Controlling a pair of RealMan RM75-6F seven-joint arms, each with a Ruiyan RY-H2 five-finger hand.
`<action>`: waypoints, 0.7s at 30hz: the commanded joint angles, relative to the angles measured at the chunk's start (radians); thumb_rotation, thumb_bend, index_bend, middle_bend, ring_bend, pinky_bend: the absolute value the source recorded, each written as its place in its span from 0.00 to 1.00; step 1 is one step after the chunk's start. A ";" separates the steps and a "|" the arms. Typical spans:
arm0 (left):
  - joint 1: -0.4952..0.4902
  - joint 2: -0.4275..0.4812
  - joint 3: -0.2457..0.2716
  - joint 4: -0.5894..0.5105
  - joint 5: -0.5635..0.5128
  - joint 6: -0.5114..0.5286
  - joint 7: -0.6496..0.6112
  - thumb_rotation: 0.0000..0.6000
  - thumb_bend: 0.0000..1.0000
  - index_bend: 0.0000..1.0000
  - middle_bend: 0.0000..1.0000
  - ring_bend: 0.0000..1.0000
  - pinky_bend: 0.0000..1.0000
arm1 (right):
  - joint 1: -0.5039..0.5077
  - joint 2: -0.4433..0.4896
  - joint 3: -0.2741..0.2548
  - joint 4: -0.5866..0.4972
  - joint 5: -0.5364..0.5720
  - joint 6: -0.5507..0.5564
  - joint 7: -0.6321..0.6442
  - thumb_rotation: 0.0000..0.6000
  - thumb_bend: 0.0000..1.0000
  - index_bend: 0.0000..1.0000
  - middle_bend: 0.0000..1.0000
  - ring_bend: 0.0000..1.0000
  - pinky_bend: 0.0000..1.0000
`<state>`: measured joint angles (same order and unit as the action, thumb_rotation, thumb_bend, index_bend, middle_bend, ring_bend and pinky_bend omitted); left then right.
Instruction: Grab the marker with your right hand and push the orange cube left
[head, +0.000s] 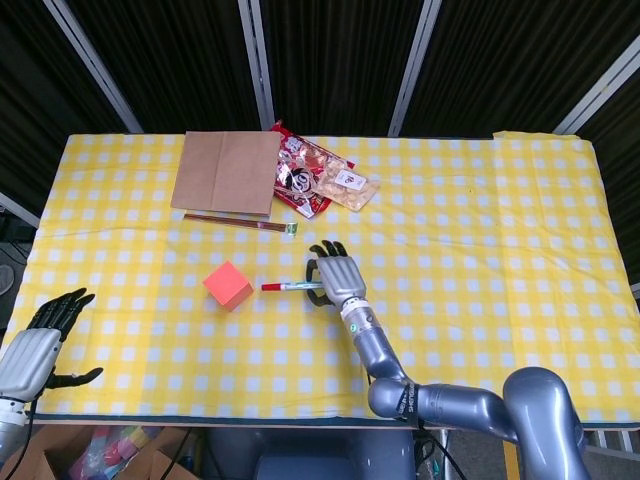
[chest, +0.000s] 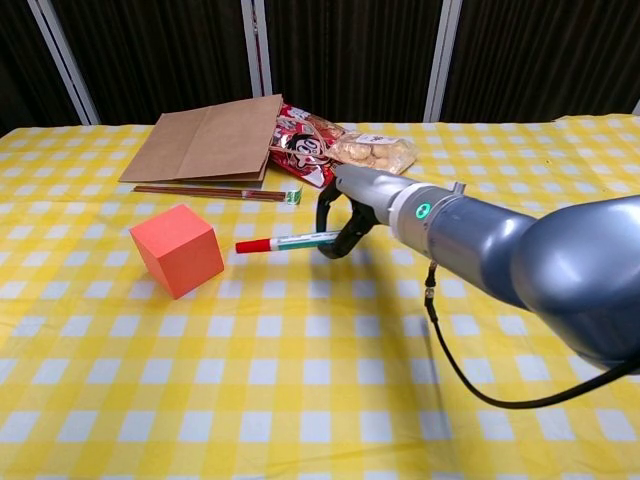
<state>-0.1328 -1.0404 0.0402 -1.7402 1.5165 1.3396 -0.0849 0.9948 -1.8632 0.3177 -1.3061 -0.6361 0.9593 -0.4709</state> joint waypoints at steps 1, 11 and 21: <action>0.001 0.000 0.001 0.000 0.001 0.000 0.003 1.00 0.00 0.00 0.00 0.00 0.00 | -0.047 0.072 -0.035 -0.049 -0.034 0.039 -0.012 1.00 0.50 0.60 0.17 0.00 0.00; 0.005 -0.012 0.001 -0.001 0.001 0.009 0.035 1.00 0.00 0.00 0.00 0.00 0.00 | -0.185 0.280 -0.130 -0.148 -0.081 0.077 0.003 1.00 0.50 0.60 0.17 0.00 0.00; 0.012 -0.025 -0.004 0.007 0.002 0.027 0.047 1.00 0.00 0.00 0.00 0.00 0.00 | -0.263 0.343 -0.174 -0.095 -0.106 0.062 0.051 1.00 0.50 0.60 0.17 0.00 0.00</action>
<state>-0.1214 -1.0655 0.0365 -1.7331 1.5185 1.3668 -0.0385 0.7387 -1.5257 0.1494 -1.4074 -0.7354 1.0224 -0.4236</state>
